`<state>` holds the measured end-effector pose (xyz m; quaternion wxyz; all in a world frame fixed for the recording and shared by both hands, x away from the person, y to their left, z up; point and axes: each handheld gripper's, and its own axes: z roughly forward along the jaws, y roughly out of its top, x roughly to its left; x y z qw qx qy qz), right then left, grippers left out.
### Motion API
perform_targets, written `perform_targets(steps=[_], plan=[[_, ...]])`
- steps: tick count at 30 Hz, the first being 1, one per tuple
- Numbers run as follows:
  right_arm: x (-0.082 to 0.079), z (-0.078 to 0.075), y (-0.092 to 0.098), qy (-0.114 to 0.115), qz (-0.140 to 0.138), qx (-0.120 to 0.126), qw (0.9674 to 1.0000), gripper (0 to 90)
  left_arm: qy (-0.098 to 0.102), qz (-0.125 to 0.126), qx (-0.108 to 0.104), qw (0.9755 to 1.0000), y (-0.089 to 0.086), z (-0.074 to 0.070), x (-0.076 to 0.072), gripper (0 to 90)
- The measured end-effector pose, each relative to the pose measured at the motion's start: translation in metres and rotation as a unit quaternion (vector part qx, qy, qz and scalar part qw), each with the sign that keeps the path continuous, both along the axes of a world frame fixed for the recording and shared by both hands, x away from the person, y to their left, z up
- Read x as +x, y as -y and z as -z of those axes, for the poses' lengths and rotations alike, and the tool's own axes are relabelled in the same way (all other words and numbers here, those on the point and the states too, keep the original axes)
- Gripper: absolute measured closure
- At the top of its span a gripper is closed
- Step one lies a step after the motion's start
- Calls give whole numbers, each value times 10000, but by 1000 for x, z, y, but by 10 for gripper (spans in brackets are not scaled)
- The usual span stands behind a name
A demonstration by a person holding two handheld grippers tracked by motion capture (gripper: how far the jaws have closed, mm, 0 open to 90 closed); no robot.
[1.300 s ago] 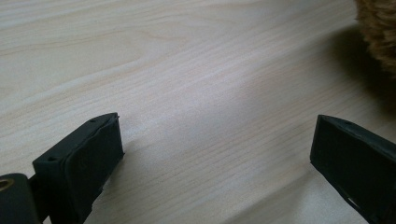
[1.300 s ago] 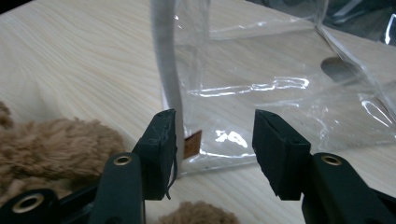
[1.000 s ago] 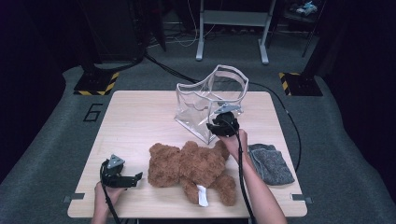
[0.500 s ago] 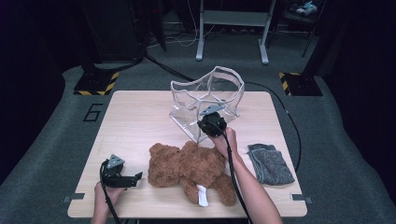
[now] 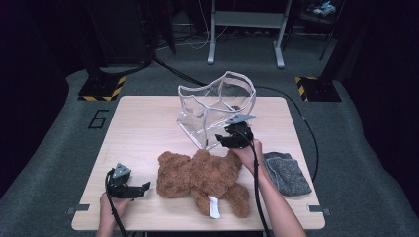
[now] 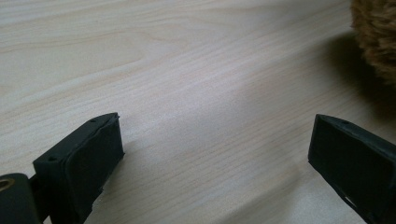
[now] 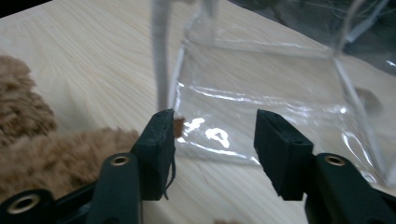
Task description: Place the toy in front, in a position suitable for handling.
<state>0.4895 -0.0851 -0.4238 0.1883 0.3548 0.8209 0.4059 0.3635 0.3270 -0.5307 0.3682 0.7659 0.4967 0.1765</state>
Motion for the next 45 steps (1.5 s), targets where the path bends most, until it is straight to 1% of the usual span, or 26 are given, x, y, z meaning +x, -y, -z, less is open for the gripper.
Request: perform_targets(steps=[3, 7, 10, 14, 15, 16, 17, 18, 19, 22, 25, 26, 28, 30, 33, 34, 35, 36, 38, 39, 40, 41, 42, 43, 44, 45], plan=[[-6, 5, 24, -80, 340, 84, 9994, 383, 16, 0, 1, 10000, -1, 0, 1, 30], [-14, 13, 58, -135, 686, 2, 9976, 324, 12, -25, -62, 10000, -1, 0, 1, 28], [-19, 19, 82, -290, 964, 60, 9949, 246, -12, -50, -90, 9999, -1, 0, 1, 23], [-27, 34, 111, -481, 1330, -69, 9899, 152, 3, -58, -87, 9999, -1, 0, 2, 23], [-28, 38, 118, -516, 1389, -58, 9890, 150, -4, -66, -77, 9999, -1, 0, 1, 23], [-30, 41, 124, -531, 1458, -49, 9879, 143, 2, -31, 5, 10000, -1, 0, 2, 23], [-32, 45, 131, -523, 1518, -109, 9870, 127, 11, -40, 9, 10000, -1, 0, 2, 22], [-33, 47, 134, -534, 1582, -82, 9859, 122, 11, -46, 14, 10000, -1, 0, 1, 22], [-36, 50, 140, -555, 1625, -152, 9850, 113, 7, -51, 19, 10000, -1, 0, 1, 22], [-42, 55, 152, -553, 1732, -193, 9831, 80, 4, -74, 5, 10000, -1, 0, 2, 21], [-48, 60, 164, -608, 1830, -155, 9811, 41, -37, -56, 6, 10000, -1, -1, 2, 16], [-50, 62, 168, -560, 1873, -189, 9805, 33, -46, -27, -2, 10000, -1, -1, 3, 11], [-53, 68, 175, -593, 2015, -240, 9774, 0, -75, -73, -72, 9999, -1, -1, 4, 10], [-53, 73, 181, -642, 2073, -218, 9759, 0, -131, -72, -141, 9998, -2, -2, 6, 4], [-54, 81, 187, -700, 2113, -231, 9746, 0, -102, -127, -170, 9997, -3, -6, 8, 0], [-54, 83, 187, -740, 2158, -205, 9734, 0, -83, -121, -190, 9997, -4, -9, 9, 0], [-53, 86, 188, -725, 2218, -190, 9722, 0, -146, -116, -224, 9996, -4, -14, 11, 0], [-53, 89, 189, -766, 2195, -184, 9724, 0, -76, -135, -210, 9997, -4, -19, 12, 0], [-52, 95, 189, -835, 2251, -130, 9707, 0, -18, -121, -260, 9996, -4, -29, 14, 0], [-51, 97, 189, -877, 2209, -152, 9712, 0, 18, -82, -270, 9996, -3, -38, 16, 0], [-51, 98, 190, -825, 2205, -148, 9718, 0, 75, -75, -275, 9996, -2, -43, 17, 0], [-52, 98, 189, -817, 2265, -104, 9705, 0, 122, -22, -267, 9996, 0, -53, 19, 0], [-53, 98, 191, -831, 2222, -110, 9714, 0, 206, -2, -275, 9994, 3, -61, 22, 0], [-54, 99, 191, -822, 2295, -38, 9698, 0, 208, 11, -275, 9994, 4, -64, 22, 0], [-54, 99, 192, -798, 2289, -60, 9701, 0, 294, 45, -280, 9992, 8, -72, 25, 0], [-54, 100, 191, -775, 2294, -85, 9702, 0, 308, 109, -285, 9991, 11, -78, 27, 0]])
